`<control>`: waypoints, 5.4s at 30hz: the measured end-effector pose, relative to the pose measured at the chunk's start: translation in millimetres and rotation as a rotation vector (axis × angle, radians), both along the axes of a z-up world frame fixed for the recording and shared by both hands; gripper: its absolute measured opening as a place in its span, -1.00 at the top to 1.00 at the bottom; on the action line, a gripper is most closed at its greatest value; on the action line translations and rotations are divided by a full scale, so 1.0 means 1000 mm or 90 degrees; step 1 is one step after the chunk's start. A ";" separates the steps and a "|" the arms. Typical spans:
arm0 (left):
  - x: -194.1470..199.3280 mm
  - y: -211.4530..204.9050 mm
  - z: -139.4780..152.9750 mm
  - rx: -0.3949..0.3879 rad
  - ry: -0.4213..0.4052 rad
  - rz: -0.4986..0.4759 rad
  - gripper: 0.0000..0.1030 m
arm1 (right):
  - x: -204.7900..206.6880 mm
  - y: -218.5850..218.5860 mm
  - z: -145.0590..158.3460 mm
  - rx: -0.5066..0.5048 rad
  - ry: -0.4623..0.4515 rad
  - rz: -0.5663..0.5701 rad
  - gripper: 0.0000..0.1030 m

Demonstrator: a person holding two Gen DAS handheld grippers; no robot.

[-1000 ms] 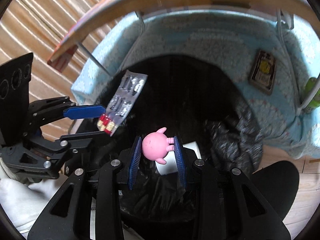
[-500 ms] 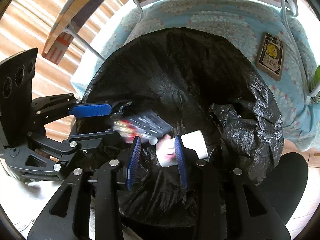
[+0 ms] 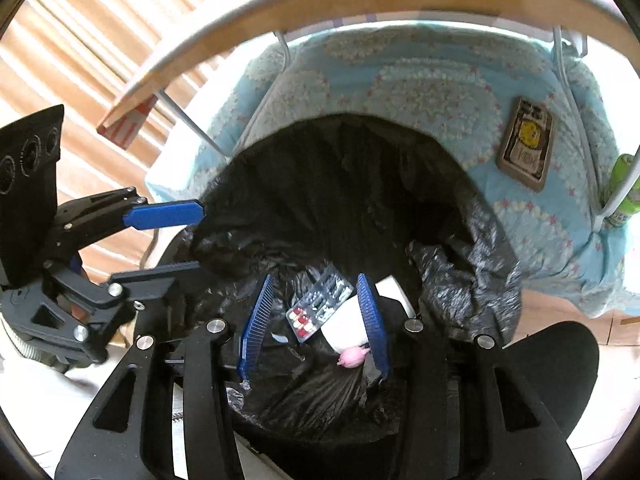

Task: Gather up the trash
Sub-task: 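Carry blister pack and pink toy over the bin and open both tools, then grasp the tape roll with the left tool while the right tool grasps the white plastic holder, then carry the tape roll and white holder down over the black bin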

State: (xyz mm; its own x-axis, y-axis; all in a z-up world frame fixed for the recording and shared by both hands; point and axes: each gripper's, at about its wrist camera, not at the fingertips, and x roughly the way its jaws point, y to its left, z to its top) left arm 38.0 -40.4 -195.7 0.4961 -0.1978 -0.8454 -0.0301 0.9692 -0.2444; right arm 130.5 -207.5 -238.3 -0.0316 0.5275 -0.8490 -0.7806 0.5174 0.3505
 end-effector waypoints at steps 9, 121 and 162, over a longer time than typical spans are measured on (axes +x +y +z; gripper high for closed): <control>-0.009 0.008 0.055 0.034 -0.085 0.003 -0.13 | -0.004 0.001 0.040 0.036 -0.062 0.007 0.15; 0.101 0.098 0.166 0.138 -0.240 0.135 0.11 | 0.101 0.073 0.189 0.120 -0.335 -0.119 -0.06; -0.004 -0.013 0.016 0.071 -0.030 -0.019 0.11 | -0.030 -0.006 0.053 -0.012 -0.164 0.044 -0.06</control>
State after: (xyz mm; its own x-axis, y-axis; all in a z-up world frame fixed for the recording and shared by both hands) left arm 34.3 -52.9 -179.9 0.5308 -0.1189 -0.8391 0.0085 0.9908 -0.1351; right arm 100.2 -213.2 -185.4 0.1512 0.5151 -0.8437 -0.8765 0.4644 0.1265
